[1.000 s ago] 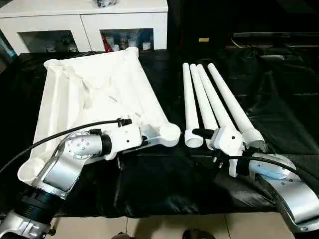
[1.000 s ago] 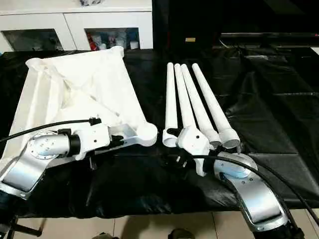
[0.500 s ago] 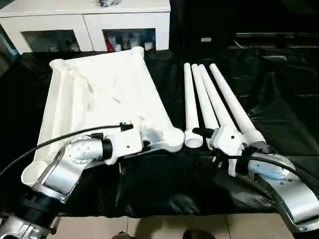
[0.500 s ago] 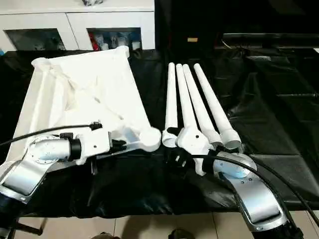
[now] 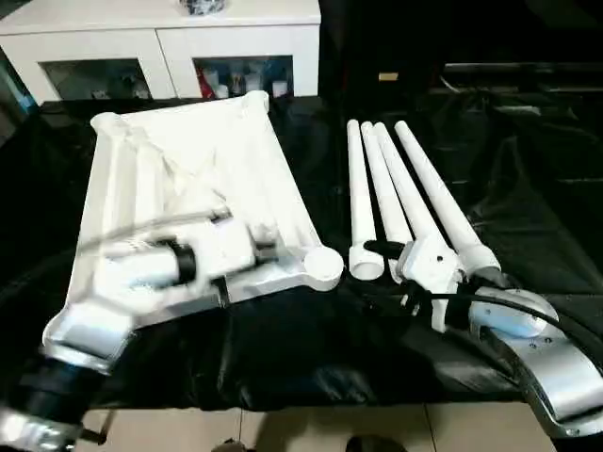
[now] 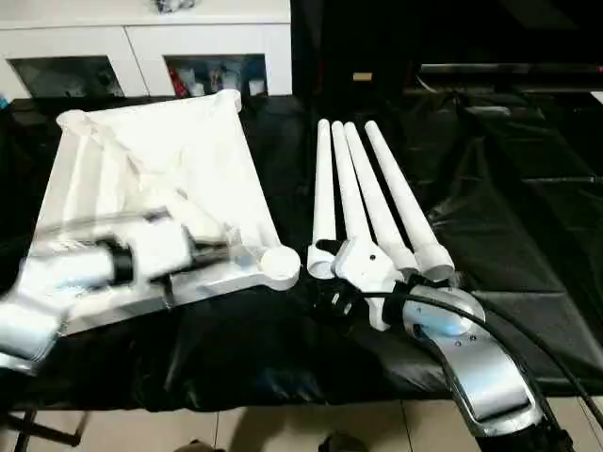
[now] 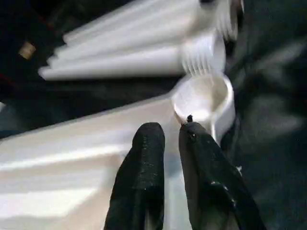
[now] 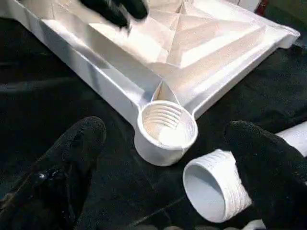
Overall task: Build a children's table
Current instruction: Move table base, then pick table leg
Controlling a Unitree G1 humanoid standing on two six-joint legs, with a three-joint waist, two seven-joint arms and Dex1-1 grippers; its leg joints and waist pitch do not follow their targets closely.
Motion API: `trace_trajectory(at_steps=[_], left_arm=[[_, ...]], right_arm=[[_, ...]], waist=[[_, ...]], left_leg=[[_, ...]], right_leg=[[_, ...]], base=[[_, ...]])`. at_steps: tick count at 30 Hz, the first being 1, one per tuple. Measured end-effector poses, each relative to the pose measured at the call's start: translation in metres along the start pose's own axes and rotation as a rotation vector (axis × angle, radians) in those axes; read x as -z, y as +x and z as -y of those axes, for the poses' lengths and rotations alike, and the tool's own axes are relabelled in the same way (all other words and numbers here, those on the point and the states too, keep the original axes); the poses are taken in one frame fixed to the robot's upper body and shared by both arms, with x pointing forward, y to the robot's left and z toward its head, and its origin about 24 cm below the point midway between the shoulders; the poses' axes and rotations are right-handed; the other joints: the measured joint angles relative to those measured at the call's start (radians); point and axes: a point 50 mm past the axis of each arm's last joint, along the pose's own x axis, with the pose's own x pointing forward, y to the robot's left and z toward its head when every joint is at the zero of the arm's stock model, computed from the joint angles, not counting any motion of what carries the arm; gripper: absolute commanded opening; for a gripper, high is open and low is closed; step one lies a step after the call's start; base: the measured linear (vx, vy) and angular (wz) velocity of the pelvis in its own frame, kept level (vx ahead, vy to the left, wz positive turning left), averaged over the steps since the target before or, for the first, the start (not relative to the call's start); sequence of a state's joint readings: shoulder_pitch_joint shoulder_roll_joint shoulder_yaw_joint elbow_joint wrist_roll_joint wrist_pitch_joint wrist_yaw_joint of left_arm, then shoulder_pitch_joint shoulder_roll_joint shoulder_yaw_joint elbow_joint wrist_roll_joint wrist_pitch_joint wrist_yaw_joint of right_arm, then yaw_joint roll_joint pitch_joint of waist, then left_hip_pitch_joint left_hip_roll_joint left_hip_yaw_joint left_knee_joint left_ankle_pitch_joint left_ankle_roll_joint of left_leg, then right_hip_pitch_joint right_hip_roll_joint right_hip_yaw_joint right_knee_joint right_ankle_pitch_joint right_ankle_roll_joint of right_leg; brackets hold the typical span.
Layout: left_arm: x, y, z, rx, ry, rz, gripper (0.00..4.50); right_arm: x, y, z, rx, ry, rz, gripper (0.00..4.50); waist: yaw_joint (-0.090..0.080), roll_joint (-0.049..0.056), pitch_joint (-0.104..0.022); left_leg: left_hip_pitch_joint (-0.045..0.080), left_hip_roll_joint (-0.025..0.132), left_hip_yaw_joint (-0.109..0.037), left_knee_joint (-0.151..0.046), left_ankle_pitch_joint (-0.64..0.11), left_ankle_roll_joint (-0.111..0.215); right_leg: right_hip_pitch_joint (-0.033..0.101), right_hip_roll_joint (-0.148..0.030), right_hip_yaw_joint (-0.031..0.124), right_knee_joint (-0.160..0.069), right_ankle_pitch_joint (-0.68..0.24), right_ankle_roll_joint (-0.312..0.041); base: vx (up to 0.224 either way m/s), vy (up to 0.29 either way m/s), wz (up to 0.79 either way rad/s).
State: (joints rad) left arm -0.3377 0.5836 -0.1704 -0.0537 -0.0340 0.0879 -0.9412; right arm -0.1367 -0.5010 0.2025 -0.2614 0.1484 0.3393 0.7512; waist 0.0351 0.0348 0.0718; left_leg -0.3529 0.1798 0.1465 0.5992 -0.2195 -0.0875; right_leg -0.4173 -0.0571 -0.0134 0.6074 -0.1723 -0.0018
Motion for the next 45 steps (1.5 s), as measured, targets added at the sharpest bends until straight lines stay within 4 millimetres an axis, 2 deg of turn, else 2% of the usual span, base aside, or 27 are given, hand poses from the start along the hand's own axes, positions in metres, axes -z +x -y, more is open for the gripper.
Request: trace_trajectory(at_steps=[2, 5, 8, 9, 11, 15, 16, 17, 19, 24, 26, 29, 32, 36, 39, 45], left_arm=[[-0.004, -0.004, 0.006, 0.018, -0.040, 0.026, 1.13], [-0.010, -0.007, 0.011, 0.033, -0.120, 0.076, 1.51], [-0.013, -0.007, 0.004, -0.050, -0.172, 0.128, 1.74], [-0.014, -0.006, -0.002, -0.115, -0.187, 0.142, 1.87], [-0.016, -0.003, -0.009, -0.187, -0.213, 0.159, 1.97], [-0.017, -0.001, -0.017, -0.262, -0.263, 0.168, 2.36], [-0.016, -0.001, -0.017, -0.265, -0.268, 0.161, 2.40], [-0.016, -0.001, -0.017, -0.267, -0.269, 0.159, 2.50], [-0.018, -0.003, -0.017, -0.273, -0.276, 0.154, 2.75], [-0.016, -0.012, -0.007, -0.313, -0.268, 0.134, 3.20], [-0.017, -0.013, -0.006, -0.329, -0.252, 0.124, 3.32], [-0.020, -0.015, -0.002, -0.332, -0.227, 0.114, 3.41], [-0.021, -0.018, 0.004, -0.318, -0.209, 0.097, 3.41], [-0.020, -0.015, 0.011, -0.304, -0.211, 0.084, 3.41], [-0.025, -0.009, 0.015, -0.292, -0.209, 0.097, 3.41], [-0.028, -0.002, 0.017, -0.276, -0.193, 0.099, 3.41]], right_arm=[[-0.001, 0.001, 0.000, -0.002, 0.010, 0.011, 4.50], [-0.006, 0.004, 0.002, 0.014, 0.047, 0.041, 4.50], [-0.021, 0.011, 0.015, 0.103, 0.083, 0.110, 4.50], [-0.028, 0.018, 0.026, 0.174, 0.116, 0.135, 4.50], [-0.036, 0.025, 0.041, 0.260, 0.159, 0.158, 4.50], [-0.043, 0.039, 0.063, 0.388, 0.249, 0.167, 4.50], [-0.043, 0.044, 0.065, 0.400, 0.263, 0.161, 4.50], [-0.043, 0.046, 0.066, 0.407, 0.271, 0.156, 4.50], [-0.041, 0.054, 0.071, 0.448, 0.296, 0.124, 4.50], [-0.023, 0.065, 0.073, 0.510, 0.360, 0.015, 4.50], [-0.024, 0.068, 0.074, 0.513, 0.371, 0.005, 4.50], [-0.026, 0.072, 0.079, 0.539, 0.395, -0.027, 4.50], [-0.025, 0.069, 0.089, 0.588, 0.470, -0.054, 4.50], [-0.007, 0.072, 0.086, 0.570, 0.589, -0.151, 4.50], [-0.002, 0.070, 0.090, 0.556, 0.638, -0.187, 4.50], [-0.011, 0.082, 0.093, 0.515, 0.652, -0.178, 4.50]], waist=[[-0.001, 0.004, 0.001], [0.000, 0.006, 0.003], [-0.002, 0.006, 0.005], [-0.006, 0.005, 0.006], [-0.005, 0.000, 0.009], [-0.003, -0.028, 0.021], [-0.003, -0.031, 0.021], [-0.003, -0.034, 0.021], [-0.004, -0.038, 0.020], [-0.001, -0.047, 0.023], [0.000, -0.054, 0.026], [-0.001, -0.064, 0.022], [-0.001, -0.063, 0.021], [0.001, -0.063, 0.021], [0.001, -0.063, 0.021], [-0.001, -0.066, 0.019]], left_leg=[[0.000, 0.000, 0.000, 0.000, 0.000, 0.000], [0.000, 0.000, 0.000, 0.000, 0.000, 0.000], [0.001, 0.000, 0.000, 0.000, 0.002, -0.003], [0.002, 0.000, 0.000, 0.000, 0.003, -0.005], [0.001, 0.000, -0.001, 0.000, 0.004, -0.006], [-0.001, 0.001, -0.001, -0.003, 0.008, -0.009], [-0.002, 0.002, -0.001, -0.003, 0.008, -0.009], [-0.004, 0.002, -0.001, -0.003, 0.007, -0.009], [-0.015, 0.001, 0.001, -0.003, 0.011, -0.004], [-0.016, 0.001, 0.001, -0.003, 0.010, -0.002], [-0.015, 0.002, 0.001, -0.003, 0.009, 0.001], [-0.013, 0.002, 0.002, -0.001, 0.009, 0.000], [-0.010, 0.003, 0.002, 0.001, 0.009, -0.007], [-0.010, 0.004, 0.002, 0.004, 0.012, -0.011], [-0.010, 0.005, 0.002, 0.006, 0.015, -0.013], [-0.009, 0.012, 0.003, 0.006, 0.022, -0.019]], right_leg=[[0.000, 0.000, 0.000, 0.000, 0.000, 0.000], [-0.001, 0.000, 0.000, 0.002, 0.000, 0.000], [-0.001, 0.000, 0.000, 0.003, 0.000, 0.000], [-0.001, 0.000, 0.000, 0.004, 0.001, -0.001], [-0.002, 0.000, -0.001, 0.004, 0.000, 0.001], [-0.005, 0.002, -0.001, 0.006, 0.000, 0.001], [-0.007, 0.002, -0.001, 0.005, 0.001, -0.002], [-0.011, 0.002, -0.001, 0.004, 0.001, -0.002], [-0.022, 0.001, -0.001, 0.003, 0.001, -0.003], [-0.022, 0.001, -0.002, 0.003, 0.000, -0.005], [-0.022, 0.001, -0.002, 0.003, 0.000, -0.005], [-0.019, 0.001, -0.002, 0.007, 0.000, -0.005], [-0.018, 0.001, -0.001, 0.009, 0.002, -0.006], [-0.018, 0.001, -0.001, 0.019, 0.002, -0.006], [-0.018, 0.001, -0.001, 0.023, 0.002, -0.007], [-0.018, 0.006, -0.003, 0.025, 0.006, -0.012]], base=[[0.000, 0.000, 0.00], [0.000, 0.000, 0.00], [0.000, 0.000, 0.00], [0.000, 0.000, 0.00], [0.000, 0.000, 0.00], [0.000, 0.000, 0.00], [0.000, 0.000, 0.00], [0.000, 0.000, 0.00], [0.000, 0.000, 0.00], [0.000, 0.000, 0.00], [0.000, 0.000, 0.00], [0.000, 0.000, 0.00], [0.000, 0.000, 0.00], [0.000, 0.000, 0.00], [0.000, 0.000, 0.00], [0.000, 0.000, 0.00]])
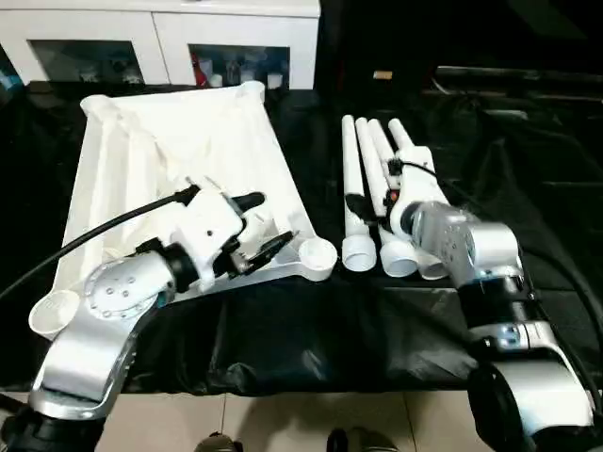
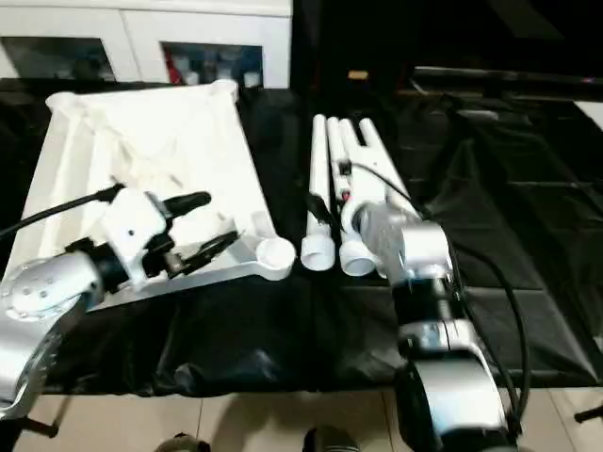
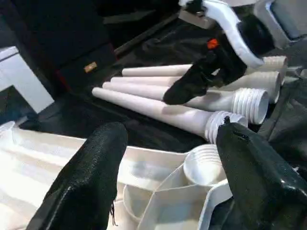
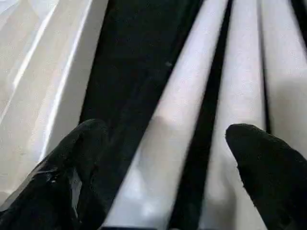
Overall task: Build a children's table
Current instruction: Pick table leg
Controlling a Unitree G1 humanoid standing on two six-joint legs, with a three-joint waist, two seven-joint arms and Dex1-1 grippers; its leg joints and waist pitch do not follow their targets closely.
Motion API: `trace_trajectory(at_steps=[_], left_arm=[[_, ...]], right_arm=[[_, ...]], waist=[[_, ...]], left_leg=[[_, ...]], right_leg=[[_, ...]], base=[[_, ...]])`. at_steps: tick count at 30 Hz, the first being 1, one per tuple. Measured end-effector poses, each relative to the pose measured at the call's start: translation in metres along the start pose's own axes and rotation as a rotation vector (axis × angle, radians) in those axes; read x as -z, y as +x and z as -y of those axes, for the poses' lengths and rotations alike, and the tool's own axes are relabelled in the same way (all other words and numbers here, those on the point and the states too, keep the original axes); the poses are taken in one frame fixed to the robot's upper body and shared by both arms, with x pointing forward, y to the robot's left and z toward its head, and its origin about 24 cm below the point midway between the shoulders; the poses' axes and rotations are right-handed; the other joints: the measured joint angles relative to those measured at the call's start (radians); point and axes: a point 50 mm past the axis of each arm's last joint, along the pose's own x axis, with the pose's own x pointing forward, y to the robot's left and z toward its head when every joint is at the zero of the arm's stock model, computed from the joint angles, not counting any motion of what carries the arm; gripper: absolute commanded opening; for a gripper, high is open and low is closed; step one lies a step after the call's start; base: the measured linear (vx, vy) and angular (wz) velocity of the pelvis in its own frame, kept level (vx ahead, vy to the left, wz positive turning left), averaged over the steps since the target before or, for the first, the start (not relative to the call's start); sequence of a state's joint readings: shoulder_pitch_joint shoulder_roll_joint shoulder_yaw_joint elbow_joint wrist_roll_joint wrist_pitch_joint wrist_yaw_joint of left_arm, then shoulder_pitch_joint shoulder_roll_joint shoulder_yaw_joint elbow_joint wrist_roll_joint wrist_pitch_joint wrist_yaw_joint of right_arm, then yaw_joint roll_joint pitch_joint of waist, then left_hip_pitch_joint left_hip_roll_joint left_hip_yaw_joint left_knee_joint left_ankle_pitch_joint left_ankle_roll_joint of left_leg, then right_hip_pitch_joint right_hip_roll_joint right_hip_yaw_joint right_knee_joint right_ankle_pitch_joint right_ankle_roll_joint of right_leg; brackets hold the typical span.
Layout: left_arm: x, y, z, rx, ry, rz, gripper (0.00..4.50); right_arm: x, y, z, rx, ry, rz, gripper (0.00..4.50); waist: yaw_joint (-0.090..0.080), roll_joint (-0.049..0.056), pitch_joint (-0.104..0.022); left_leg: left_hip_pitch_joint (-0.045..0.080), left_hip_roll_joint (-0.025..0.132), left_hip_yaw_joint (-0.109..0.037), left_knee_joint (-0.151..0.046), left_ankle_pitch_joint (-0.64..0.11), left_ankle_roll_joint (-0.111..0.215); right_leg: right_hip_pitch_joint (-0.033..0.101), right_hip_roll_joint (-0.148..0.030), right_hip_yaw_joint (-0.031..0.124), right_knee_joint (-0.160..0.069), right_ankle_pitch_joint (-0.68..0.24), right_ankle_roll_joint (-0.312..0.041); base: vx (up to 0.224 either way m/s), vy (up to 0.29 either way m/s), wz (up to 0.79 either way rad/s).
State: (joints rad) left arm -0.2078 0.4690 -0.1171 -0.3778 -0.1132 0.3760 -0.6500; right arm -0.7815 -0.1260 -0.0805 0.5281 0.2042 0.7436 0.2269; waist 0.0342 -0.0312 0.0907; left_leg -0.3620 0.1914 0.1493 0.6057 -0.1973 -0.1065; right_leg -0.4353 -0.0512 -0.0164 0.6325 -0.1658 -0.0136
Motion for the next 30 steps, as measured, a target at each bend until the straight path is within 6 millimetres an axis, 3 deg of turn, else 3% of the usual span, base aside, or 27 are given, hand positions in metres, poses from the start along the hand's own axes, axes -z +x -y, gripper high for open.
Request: trace_trajectory(at_steps=[4, 13, 26, 27, 30], left_arm=[[0.000, 0.001, 0.002, 0.010, 0.004, -0.004, 3.41], [0.001, 0.002, -0.006, 0.037, 0.061, -0.052, 3.41], [-0.004, 0.005, -0.004, 0.135, 0.037, -0.028, 3.41], [-0.004, 0.005, -0.004, 0.138, 0.035, -0.028, 3.76], [-0.004, 0.005, -0.003, 0.152, 0.011, -0.026, 3.97]], right_arm=[[0.002, 0.003, -0.002, -0.009, 0.005, -0.012, 4.50], [-0.016, 0.012, -0.009, -0.042, -0.003, -0.018, 4.50], [-0.005, 0.024, -0.009, -0.008, 0.003, -0.139, 4.50], [-0.003, 0.024, -0.007, 0.009, -0.003, -0.155, 4.50], [0.004, 0.026, -0.005, 0.032, 0.011, -0.192, 4.50]], waist=[[0.003, -0.001, -0.001], [0.004, -0.009, -0.006], [0.009, -0.012, -0.007], [0.009, -0.012, -0.007], [0.008, -0.012, -0.008]], left_leg=[[-0.001, 0.001, 0.000, 0.000, 0.001, -0.001], [-0.003, 0.001, 0.000, 0.002, 0.001, 0.000], [-0.003, 0.001, 0.000, 0.005, 0.001, -0.001], [-0.003, 0.001, 0.000, 0.006, 0.001, -0.001], [-0.003, 0.001, 0.000, 0.006, 0.001, -0.001]], right_leg=[[0.000, 0.000, 0.000, 0.000, 0.001, 0.000], [-0.001, 0.000, -0.001, 0.001, 0.001, -0.001], [-0.002, 0.000, -0.001, 0.004, 0.002, -0.002], [-0.002, 0.000, -0.001, 0.004, 0.002, -0.002], [-0.002, 0.000, -0.001, 0.005, 0.002, -0.001]], base=[[0.000, 0.000, 0.00], [0.000, 0.000, 0.00], [0.000, 0.000, 0.00], [0.000, 0.000, 0.00], [0.000, 0.000, 0.00]])
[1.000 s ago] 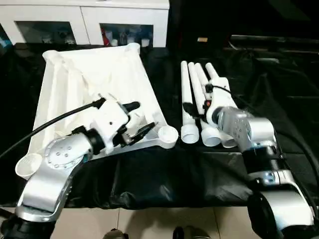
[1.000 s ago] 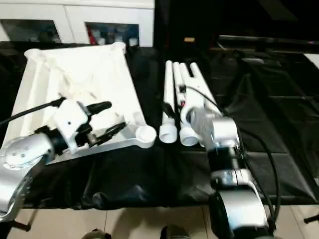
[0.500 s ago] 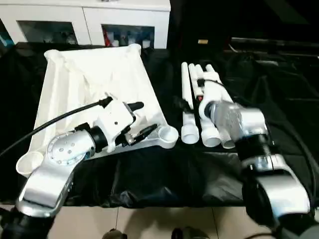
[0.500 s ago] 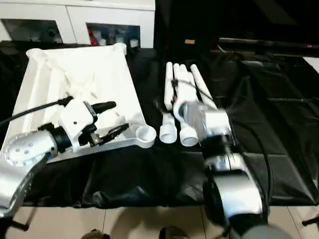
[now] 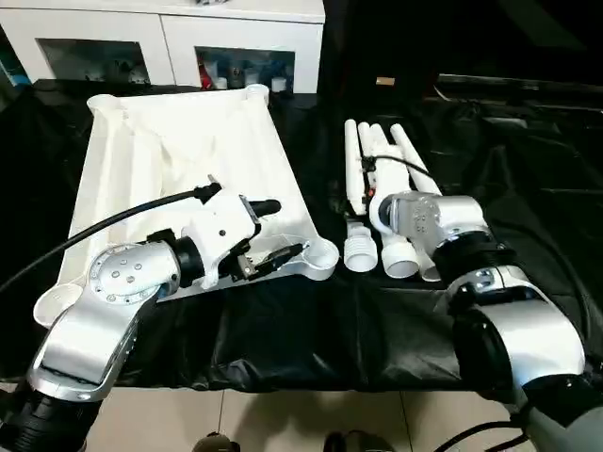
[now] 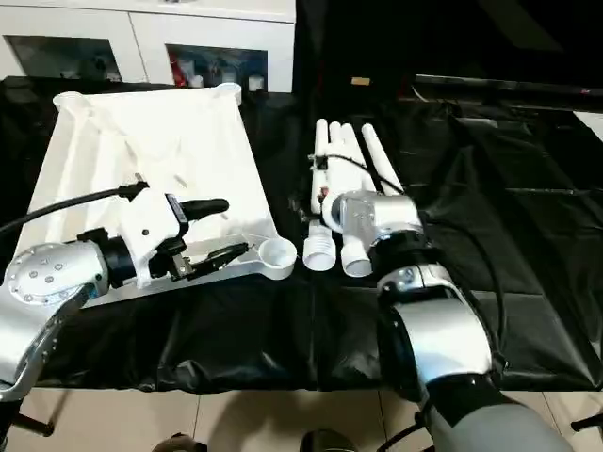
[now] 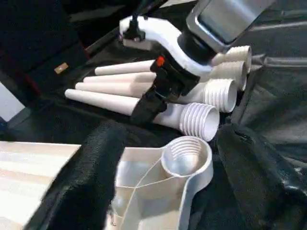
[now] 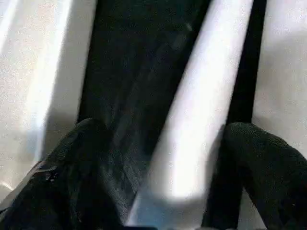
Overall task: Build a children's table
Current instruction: Pick table leg
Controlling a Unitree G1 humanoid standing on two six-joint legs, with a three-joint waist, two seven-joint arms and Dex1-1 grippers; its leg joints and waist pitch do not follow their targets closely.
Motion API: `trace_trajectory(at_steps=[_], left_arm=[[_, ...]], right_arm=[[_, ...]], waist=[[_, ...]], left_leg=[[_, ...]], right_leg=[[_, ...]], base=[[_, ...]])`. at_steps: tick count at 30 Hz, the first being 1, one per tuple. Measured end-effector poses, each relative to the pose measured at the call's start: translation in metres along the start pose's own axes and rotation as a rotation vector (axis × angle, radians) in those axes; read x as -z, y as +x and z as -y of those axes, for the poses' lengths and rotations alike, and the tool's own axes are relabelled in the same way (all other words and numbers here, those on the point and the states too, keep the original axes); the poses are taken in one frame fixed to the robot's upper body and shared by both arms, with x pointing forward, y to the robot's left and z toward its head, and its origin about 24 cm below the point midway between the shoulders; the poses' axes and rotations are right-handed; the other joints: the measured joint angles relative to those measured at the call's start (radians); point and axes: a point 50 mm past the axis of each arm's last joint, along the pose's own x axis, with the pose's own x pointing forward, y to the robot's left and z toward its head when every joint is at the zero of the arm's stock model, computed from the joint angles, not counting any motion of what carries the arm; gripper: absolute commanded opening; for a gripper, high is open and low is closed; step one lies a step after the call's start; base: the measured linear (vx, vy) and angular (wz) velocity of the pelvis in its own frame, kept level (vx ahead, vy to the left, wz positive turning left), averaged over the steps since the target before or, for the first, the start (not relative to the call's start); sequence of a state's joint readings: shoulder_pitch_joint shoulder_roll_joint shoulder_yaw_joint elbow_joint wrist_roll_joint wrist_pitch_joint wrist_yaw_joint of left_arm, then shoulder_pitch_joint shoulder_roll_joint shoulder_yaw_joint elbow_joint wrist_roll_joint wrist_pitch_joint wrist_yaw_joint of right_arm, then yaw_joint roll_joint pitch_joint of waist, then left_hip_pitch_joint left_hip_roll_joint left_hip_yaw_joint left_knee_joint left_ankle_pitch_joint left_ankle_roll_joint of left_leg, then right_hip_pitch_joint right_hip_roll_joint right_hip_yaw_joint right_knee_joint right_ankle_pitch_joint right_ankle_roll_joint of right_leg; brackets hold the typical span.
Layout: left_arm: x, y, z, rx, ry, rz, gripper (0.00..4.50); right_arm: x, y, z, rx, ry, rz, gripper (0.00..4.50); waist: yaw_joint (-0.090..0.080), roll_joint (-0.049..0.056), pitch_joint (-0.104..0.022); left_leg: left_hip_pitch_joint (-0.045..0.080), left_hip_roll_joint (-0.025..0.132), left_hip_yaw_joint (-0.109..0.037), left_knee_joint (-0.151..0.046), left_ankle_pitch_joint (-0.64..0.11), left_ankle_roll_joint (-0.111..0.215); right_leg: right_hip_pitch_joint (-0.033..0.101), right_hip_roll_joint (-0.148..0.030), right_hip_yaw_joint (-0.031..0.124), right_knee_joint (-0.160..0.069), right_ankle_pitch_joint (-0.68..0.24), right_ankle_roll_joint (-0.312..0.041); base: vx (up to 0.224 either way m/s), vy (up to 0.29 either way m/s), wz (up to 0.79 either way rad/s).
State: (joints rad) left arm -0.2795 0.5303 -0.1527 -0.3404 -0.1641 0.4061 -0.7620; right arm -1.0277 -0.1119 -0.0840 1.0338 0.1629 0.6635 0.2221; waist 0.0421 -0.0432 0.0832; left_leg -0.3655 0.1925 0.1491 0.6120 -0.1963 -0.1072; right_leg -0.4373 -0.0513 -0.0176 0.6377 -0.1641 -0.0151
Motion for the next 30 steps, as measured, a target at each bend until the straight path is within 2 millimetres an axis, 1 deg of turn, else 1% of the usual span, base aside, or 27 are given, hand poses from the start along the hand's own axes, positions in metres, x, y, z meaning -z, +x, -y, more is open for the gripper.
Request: trace_trajectory(at_steps=[1, 2, 6, 7, 8, 11, 12, 16, 17, 19, 20, 21, 22, 23, 25, 26, 28, 30], left_arm=[[0.000, 0.000, 0.000, 0.001, -0.004, -0.003, 4.13], [0.001, 0.000, 0.000, 0.001, -0.005, -0.004, 4.13], [0.000, 0.000, 0.000, 0.002, -0.012, 0.002, 4.41], [0.000, 0.000, 0.000, 0.003, -0.013, 0.003, 4.41], [0.000, 0.000, 0.000, 0.004, -0.014, 0.004, 4.47], [0.000, 0.000, 0.001, 0.005, -0.017, 0.006, 4.47], [0.000, 0.001, 0.001, 0.007, -0.018, 0.005, 4.50], [-0.001, 0.002, 0.001, 0.027, -0.022, 0.007, 4.50], [-0.002, 0.002, 0.002, 0.033, -0.026, 0.012, 4.50], [-0.002, 0.005, 0.004, 0.046, -0.024, 0.012, 4.50], [-0.002, 0.006, 0.005, 0.049, -0.024, 0.012, 4.50], [-0.002, 0.006, 0.005, 0.049, -0.025, 0.010, 4.50], [-0.002, 0.006, 0.005, 0.046, -0.033, 0.015, 4.50], [-0.002, 0.006, 0.004, 0.042, -0.037, 0.020, 4.50], [-0.003, 0.005, 0.003, 0.036, -0.038, 0.022, 4.50], [-0.003, 0.005, 0.003, 0.033, -0.036, 0.021, 4.50], [-0.002, 0.006, 0.004, 0.027, -0.036, 0.017, 4.50], [-0.002, 0.008, 0.006, 0.028, -0.056, 0.032, 4.50]], right_arm=[[0.001, 0.000, 0.000, 0.002, 0.003, -0.007, 4.50], [0.001, 0.001, 0.000, 0.003, 0.003, -0.015, 4.50], [-0.003, 0.001, -0.002, -0.003, -0.001, -0.013, 4.50], [-0.002, 0.001, -0.002, -0.005, 0.002, -0.021, 4.50], [-0.002, 0.001, -0.002, -0.008, 0.004, -0.025, 4.32], [0.004, 0.003, -0.003, -0.017, 0.012, -0.053, 4.32], [0.006, 0.004, -0.003, -0.017, 0.015, -0.062, 4.04], [0.013, 0.007, -0.004, -0.018, 0.024, -0.089, 3.89], [0.013, 0.007, -0.004, -0.018, 0.031, -0.090, 3.70], [0.015, 0.007, -0.002, -0.015, 0.057, -0.089, 3.49], [0.016, 0.008, -0.002, -0.011, 0.065, -0.089, 3.49], [0.016, 0.008, -0.002, -0.009, 0.075, -0.088, 3.39], [0.016, 0.008, -0.001, -0.001, 0.095, -0.083, 3.39], [0.016, 0.008, -0.001, 0.001, 0.112, -0.078, 3.13], [0.014, 0.008, -0.001, 0.004, 0.134, -0.067, 2.94], [0.013, 0.008, -0.001, 0.001, 0.142, -0.058, 2.94], [0.011, 0.007, 0.001, 0.000, 0.163, -0.038, 2.65], [0.010, 0.006, 0.006, 0.006, 0.196, -0.021, 2.60]], waist=[[-0.001, 0.000, 0.000], [-0.001, 0.000, 0.000], [-0.002, -0.002, -0.001], [-0.003, -0.002, -0.001], [-0.004, -0.002, -0.001], [-0.006, -0.002, -0.001], [-0.006, -0.002, -0.001], [-0.008, -0.002, -0.001], [-0.007, -0.002, -0.001], [-0.006, -0.007, -0.002], [-0.006, -0.009, -0.004], [-0.007, -0.010, -0.005], [-0.008, -0.010, -0.005], [-0.008, -0.010, -0.005], [-0.008, -0.010, -0.005], [-0.008, -0.010, -0.005], [-0.008, -0.010, -0.005], [-0.008, -0.010, -0.005]], left_leg=[[0.000, 0.000, 0.000, 0.000, 0.000, 0.000], [0.000, 0.000, 0.000, 0.001, 0.000, 0.000], [0.000, 0.000, 0.000, 0.003, 0.000, 0.000], [0.000, 0.000, 0.000, 0.004, 0.000, 0.000], [0.000, 0.000, 0.000, 0.004, 0.000, 0.000], [0.000, 0.000, 0.000, 0.005, 0.000, 0.000], [0.000, 0.000, 0.000, 0.006, 0.000, 0.000], [-0.001, 0.000, 0.000, 0.007, 0.000, 0.000], [0.000, 0.000, 0.000, 0.007, 0.000, 0.000], [-0.001, 0.001, 0.000, 0.007, 0.000, 0.000], [-0.001, 0.001, 0.000, 0.007, 0.000, 0.000], [-0.001, 0.001, 0.000, 0.007, 0.000, 0.000], [-0.001, 0.001, 0.000, 0.009, 0.000, 0.000], [-0.001, 0.001, 0.000, 0.009, 0.000, 0.000], [-0.001, 0.001, 0.000, 0.010, 0.000, 0.000], [-0.001, 0.001, 0.000, 0.010, 0.000, 0.000], [-0.001, 0.001, 0.000, 0.010, 0.000, 0.000], [-0.002, 0.001, 0.000, 0.010, 0.000, 0.000]], right_leg=[[0.000, 0.000, 0.000, 0.000, 0.000, 0.000], [0.000, 0.000, 0.000, 0.001, 0.000, 0.000], [0.000, 0.000, 0.000, 0.003, 0.000, 0.000], [0.000, 0.000, 0.000, 0.003, 0.000, 0.000], [0.000, 0.000, 0.000, 0.003, 0.000, 0.000], [0.000, 0.000, 0.000, 0.005, 0.000, 0.000], [0.000, 0.000, 0.000, 0.005, 0.000, 0.000], [-0.001, 0.000, 0.000, 0.006, 0.000, 0.000], [-0.001, 0.000, 0.000, 0.006, 0.000, 0.000], [-0.001, -0.001, 0.000, 0.007, -0.001, 0.001], [-0.001, -0.001, 0.000, 0.008, -0.001, 0.001], [-0.001, -0.001, 0.000, 0.007, -0.001, 0.001], [-0.001, -0.001, 0.000, 0.008, -0.001, 0.001], [-0.001, -0.001, 0.000, 0.008, -0.001, 0.001], [-0.001, -0.001, 0.000, 0.008, -0.001, 0.001], [-0.001, -0.001, 0.000, 0.008, -0.001, 0.001], [-0.001, -0.001, 0.000, 0.008, -0.001, 0.001], [-0.001, -0.001, 0.000, 0.008, -0.001, 0.001]], base=[[0.000, 0.000, 0.00], [0.000, 0.000, 0.00], [0.000, 0.000, 0.00], [0.000, 0.000, 0.00], [0.000, 0.000, 0.00], [0.000, 0.000, 0.00], [0.000, 0.000, 0.00], [0.000, 0.000, 0.00], [0.000, 0.000, 0.00], [0.000, 0.000, 0.00], [0.000, 0.000, 0.00], [0.000, 0.000, 0.00], [0.000, 0.000, 0.00], [0.000, 0.000, 0.00], [0.000, 0.000, 0.00], [0.000, 0.000, 0.00], [0.000, 0.000, 0.00], [0.000, 0.000, 0.00]])
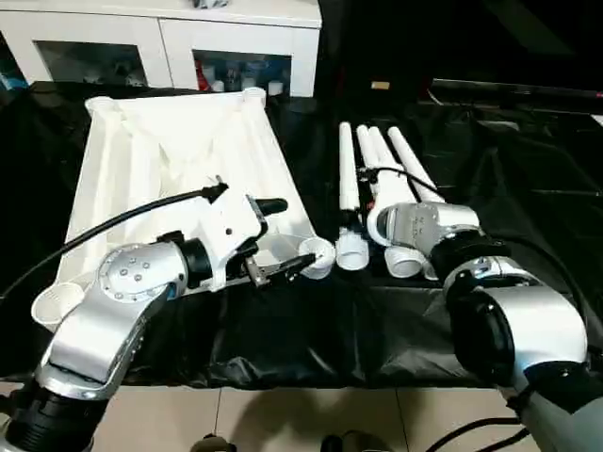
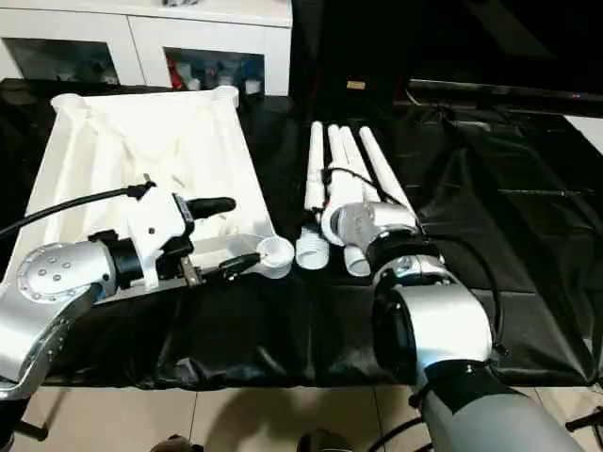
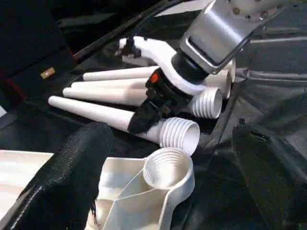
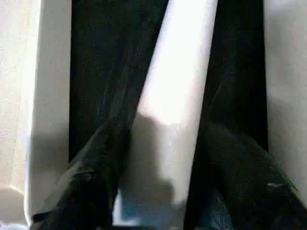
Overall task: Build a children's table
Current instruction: Pick table leg
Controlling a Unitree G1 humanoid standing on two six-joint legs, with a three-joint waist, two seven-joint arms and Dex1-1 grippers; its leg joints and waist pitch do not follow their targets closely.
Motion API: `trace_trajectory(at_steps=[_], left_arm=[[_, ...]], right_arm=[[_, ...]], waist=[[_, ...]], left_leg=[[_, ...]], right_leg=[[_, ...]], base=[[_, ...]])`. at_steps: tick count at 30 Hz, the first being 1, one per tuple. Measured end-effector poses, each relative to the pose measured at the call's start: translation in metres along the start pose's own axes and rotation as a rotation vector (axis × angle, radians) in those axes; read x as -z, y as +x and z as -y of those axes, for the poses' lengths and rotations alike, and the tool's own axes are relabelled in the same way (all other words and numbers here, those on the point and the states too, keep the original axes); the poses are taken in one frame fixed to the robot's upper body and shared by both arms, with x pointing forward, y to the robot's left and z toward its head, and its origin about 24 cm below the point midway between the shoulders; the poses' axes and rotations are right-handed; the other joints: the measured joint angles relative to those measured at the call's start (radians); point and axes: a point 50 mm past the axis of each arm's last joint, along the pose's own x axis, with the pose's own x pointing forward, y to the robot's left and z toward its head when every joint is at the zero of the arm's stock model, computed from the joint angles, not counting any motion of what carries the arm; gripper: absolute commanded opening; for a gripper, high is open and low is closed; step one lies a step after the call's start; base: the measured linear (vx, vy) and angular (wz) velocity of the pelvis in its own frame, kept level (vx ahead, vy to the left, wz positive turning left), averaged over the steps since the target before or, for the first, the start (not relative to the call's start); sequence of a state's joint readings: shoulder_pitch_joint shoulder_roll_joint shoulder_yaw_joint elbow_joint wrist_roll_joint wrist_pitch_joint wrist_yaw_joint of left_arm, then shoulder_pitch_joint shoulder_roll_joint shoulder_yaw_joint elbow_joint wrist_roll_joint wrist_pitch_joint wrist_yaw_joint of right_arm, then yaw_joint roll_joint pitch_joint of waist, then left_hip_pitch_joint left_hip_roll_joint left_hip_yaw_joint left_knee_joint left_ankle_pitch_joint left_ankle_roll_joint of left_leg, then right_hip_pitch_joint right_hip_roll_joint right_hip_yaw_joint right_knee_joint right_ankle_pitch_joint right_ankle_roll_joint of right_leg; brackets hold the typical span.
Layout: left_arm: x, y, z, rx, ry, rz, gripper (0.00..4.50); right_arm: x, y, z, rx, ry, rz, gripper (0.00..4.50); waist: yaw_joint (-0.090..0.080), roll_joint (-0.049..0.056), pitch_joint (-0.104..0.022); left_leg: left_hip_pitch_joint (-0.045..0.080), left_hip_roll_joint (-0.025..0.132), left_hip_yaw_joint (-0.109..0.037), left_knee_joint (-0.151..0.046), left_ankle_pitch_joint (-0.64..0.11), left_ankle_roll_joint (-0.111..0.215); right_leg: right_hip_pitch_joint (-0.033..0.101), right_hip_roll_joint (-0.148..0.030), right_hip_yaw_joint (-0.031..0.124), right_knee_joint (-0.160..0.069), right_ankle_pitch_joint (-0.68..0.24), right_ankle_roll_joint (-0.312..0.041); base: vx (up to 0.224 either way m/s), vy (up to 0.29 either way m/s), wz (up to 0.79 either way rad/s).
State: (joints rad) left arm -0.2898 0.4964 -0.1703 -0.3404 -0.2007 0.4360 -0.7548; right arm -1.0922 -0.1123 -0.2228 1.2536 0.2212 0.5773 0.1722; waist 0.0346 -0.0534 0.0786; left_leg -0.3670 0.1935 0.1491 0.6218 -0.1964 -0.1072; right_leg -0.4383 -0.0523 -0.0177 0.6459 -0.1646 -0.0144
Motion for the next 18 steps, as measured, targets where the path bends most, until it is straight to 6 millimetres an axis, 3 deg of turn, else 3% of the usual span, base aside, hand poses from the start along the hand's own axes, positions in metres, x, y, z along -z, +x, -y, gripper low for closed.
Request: trace_trajectory(at_steps=[11, 12, 15, 18], left_arm=[[-0.012, 0.010, -0.006, -0.067, -0.046, 0.118, 4.50], [-0.013, 0.011, -0.008, -0.080, -0.052, 0.125, 4.50], [-0.009, 0.012, -0.012, -0.098, -0.070, 0.114, 4.50], [-0.007, 0.013, -0.014, -0.111, -0.078, 0.110, 4.50]], right_arm=[[-0.012, -0.005, 0.010, -0.021, 0.135, 0.106, 1.72], [-0.014, -0.005, 0.011, -0.029, 0.148, 0.121, 1.47], [-0.018, -0.008, 0.016, -0.042, 0.167, 0.152, 1.27], [-0.023, -0.011, 0.019, -0.061, 0.131, 0.186, 0.95]], waist=[[0.001, 0.002, 0.001], [0.000, 0.006, 0.000], [-0.001, 0.016, 0.000], [-0.002, 0.020, -0.001]], left_leg=[[0.000, 0.000, 0.000, 0.002, 0.000, 0.000], [-0.001, 0.000, 0.000, 0.002, 0.000, 0.000], [-0.001, -0.001, 0.000, 0.002, 0.000, 0.000], [-0.001, 0.000, 0.000, 0.002, 0.000, 0.000]], right_leg=[[0.000, 0.000, -0.001, 0.000, 0.000, 0.000], [0.000, 0.000, -0.001, 0.000, 0.000, 0.000], [0.000, 0.000, -0.001, 0.000, 0.000, -0.001], [0.000, 0.001, -0.002, 0.000, 0.000, -0.001]], base=[[0.000, 0.000, 0.00], [0.000, 0.000, 0.00], [0.000, 0.000, 0.00], [0.000, 0.000, 0.00]])
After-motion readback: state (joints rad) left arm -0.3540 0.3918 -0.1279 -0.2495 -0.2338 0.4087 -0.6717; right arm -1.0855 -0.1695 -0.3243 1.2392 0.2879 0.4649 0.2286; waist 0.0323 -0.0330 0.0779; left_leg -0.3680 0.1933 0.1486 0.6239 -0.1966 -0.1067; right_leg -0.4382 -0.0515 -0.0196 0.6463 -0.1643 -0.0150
